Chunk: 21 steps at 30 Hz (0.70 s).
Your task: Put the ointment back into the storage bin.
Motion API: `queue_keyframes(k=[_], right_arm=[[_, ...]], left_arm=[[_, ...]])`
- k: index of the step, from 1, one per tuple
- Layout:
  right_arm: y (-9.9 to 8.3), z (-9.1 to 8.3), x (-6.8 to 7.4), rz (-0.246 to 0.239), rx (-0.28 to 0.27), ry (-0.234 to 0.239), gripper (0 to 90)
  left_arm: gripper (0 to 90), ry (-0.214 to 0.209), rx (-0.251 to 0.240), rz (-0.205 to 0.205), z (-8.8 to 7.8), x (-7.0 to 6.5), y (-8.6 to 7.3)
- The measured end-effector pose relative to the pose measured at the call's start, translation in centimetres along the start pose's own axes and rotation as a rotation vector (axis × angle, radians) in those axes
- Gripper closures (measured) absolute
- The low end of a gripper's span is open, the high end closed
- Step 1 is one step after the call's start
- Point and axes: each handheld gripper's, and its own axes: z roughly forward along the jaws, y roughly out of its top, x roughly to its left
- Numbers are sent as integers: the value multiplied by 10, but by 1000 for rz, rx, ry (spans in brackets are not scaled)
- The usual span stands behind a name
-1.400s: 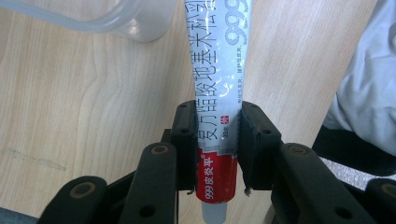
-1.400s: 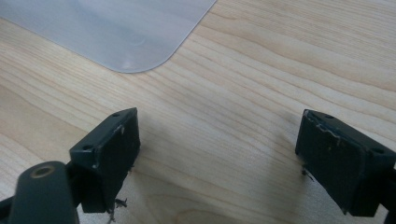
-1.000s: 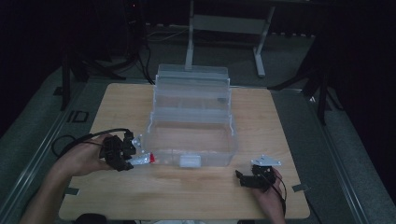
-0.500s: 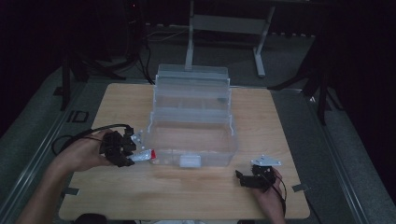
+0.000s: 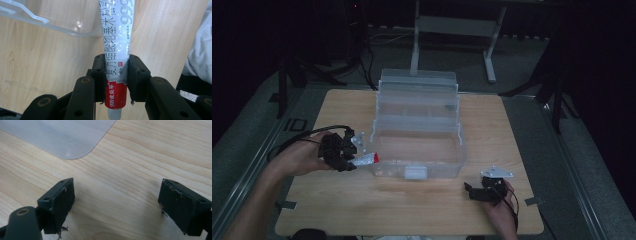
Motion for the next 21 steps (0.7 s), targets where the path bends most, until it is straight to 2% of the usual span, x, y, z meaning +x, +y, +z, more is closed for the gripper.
queue_keyframes(k=[9, 21], right_arm=[[0, 0, 0, -1, 0, 0, 135], [0, 0, 0, 0, 0, 0, 134]], left_arm=[[704, -3, 3, 11, 0, 4, 3], [704, 17, 11, 29, -5, 10, 10]])
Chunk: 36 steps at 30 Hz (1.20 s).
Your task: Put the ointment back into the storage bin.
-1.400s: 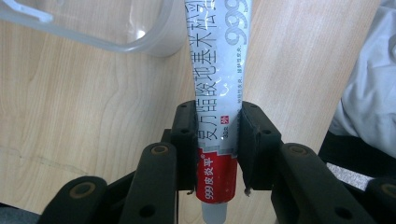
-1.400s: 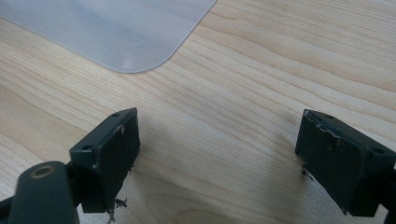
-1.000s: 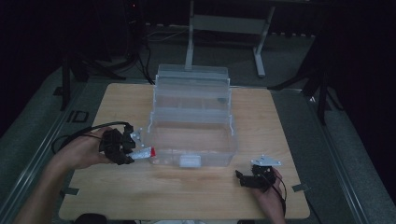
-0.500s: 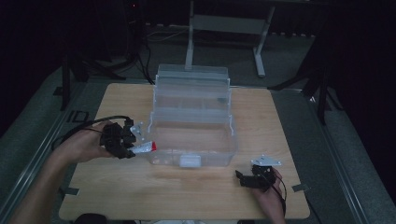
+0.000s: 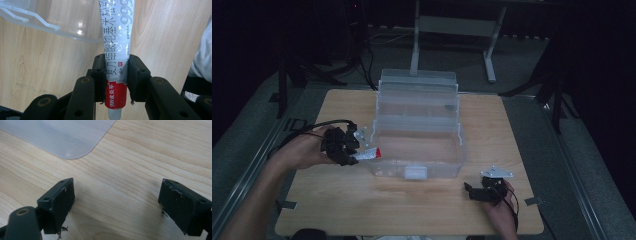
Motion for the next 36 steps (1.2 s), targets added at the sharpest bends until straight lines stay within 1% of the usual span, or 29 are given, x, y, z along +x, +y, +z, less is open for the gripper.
queue_keyframes(k=[8, 11, 12, 13, 14, 21, 28, 31, 32, 36], right_arm=[[0, 0, 0, 0, 0, 0, 134], [0, 0, 0, 0, 0, 0, 134], [0, 0, 0, 0, 0, 0, 134], [0, 0, 0, 0, 0, 0, 134], [0, 0, 0, 0, -1, -1, 135], [0, 0, 0, 0, -1, -1, 134], [0, 0, 0, 0, -1, 0, 135], [0, 0, 0, 0, 0, 0, 134], [0, 0, 0, 0, 0, 0, 134], [0, 0, 0, 0, 0, 0, 135]], left_arm=[[704, -7, 13, 9, -2, 5, 7], [703, -19, 19, 6, 0, 7, 10], [704, -17, 20, 11, 1, 8, 11], [704, -20, 24, 4, 2, 8, 11], [703, -19, 28, 12, 3, 9, 13], [703, -32, 32, 24, 7, 11, 20], [703, -31, 35, 35, 10, 13, 26], [703, -22, 31, 43, 11, 14, 28], [703, -27, 32, 41, 12, 15, 29], [703, -20, 40, 43, 15, 17, 29]])
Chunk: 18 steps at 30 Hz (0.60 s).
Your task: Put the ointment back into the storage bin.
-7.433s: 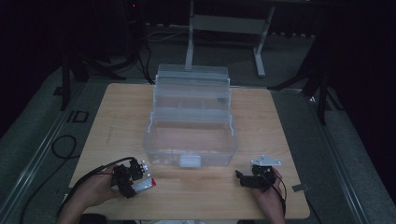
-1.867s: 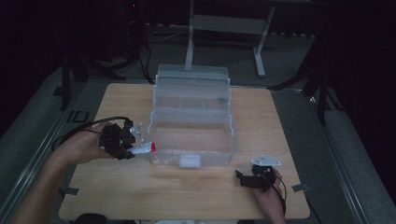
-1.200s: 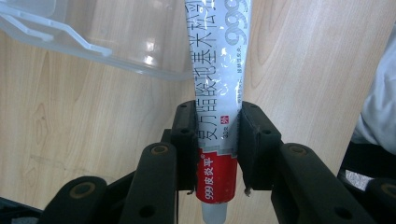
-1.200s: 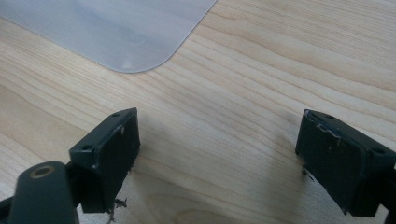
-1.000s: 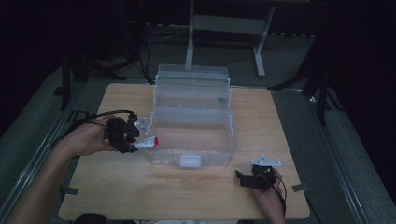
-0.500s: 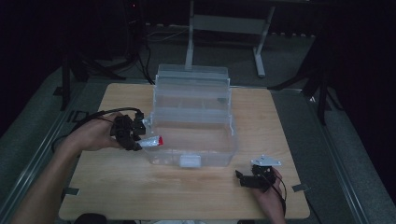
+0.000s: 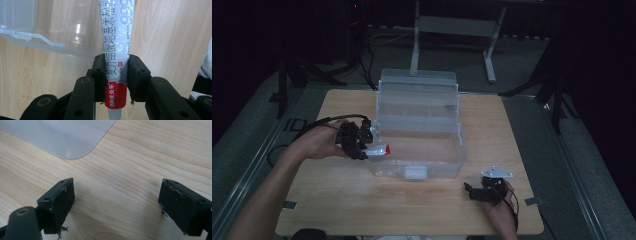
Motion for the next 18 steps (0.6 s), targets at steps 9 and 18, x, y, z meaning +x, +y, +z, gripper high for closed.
queue_keyframes(k=[9, 18], right_arm=[[0, 0, 0, 1, 0, 0, 134], [0, 0, 0, 0, 0, 0, 135]], left_arm=[[703, 18, 2, -10, 2, 5, 2], [703, 25, 8, 4, 2, 6, 8]])
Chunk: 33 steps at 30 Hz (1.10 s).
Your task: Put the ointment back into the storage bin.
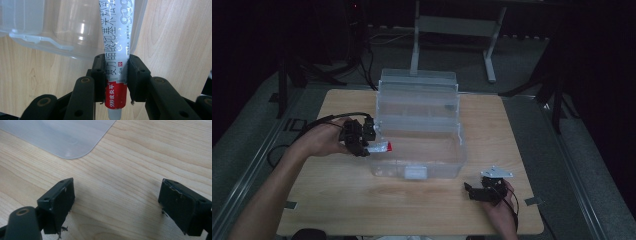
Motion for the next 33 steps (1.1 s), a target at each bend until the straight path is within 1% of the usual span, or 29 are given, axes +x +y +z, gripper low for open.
queue_keyframes(k=[6, 8, 13, 16, 22, 25, 27, 33], right_arm=[[0, 0, 0, 1, 0, 0, 134], [0, 0, 0, 0, 0, 0, 135], [0, 0, 0, 1, 0, 0, 135], [0, 0, 0, -1, 0, 0, 134], [0, 0, 0, 0, 0, 0, 135], [0, 0, 0, 0, 0, 0, 134], [0, 0, 0, 0, 0, -1, 135], [0, 0, 0, 0, 0, 0, 135]], left_arm=[[702, 7, 6, 16, 0, 0, 6], [703, 1, 0, 19, 0, 0, 7], [703, 2, 0, 29, 2, 1, 10], [703, 8, 12, 42, 2, 0, 13], [703, 15, 14, 54, -2, 1, 20], [703, 12, 10, 55, -2, 1, 22], [703, 15, 17, 63, -2, 1, 23], [703, 11, 9, 71, -1, 0, 29]])
